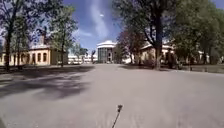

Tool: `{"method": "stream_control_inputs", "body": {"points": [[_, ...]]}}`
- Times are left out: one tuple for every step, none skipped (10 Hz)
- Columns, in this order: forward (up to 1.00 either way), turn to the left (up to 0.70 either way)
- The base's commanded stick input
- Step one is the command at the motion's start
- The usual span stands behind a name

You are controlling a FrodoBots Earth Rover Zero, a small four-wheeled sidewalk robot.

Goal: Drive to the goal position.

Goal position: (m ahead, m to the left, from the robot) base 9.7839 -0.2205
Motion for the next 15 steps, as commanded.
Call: {"method": "stream_control_inputs", "body": {"points": [[0.7, 0.06], [0.7, 0.06], [0.7, 0.06], [0.7, 0.06], [0.7, 0.06], [0.7, 0.06], [0.7, 0.06], [0.7, 0.06], [0.7, 0.06], [0.7, 0.06], [0.7, 0.06], [0.7, 0.06], [0.7, 0.06], [0.7, 0.06], [0.7, 0.06]]}}
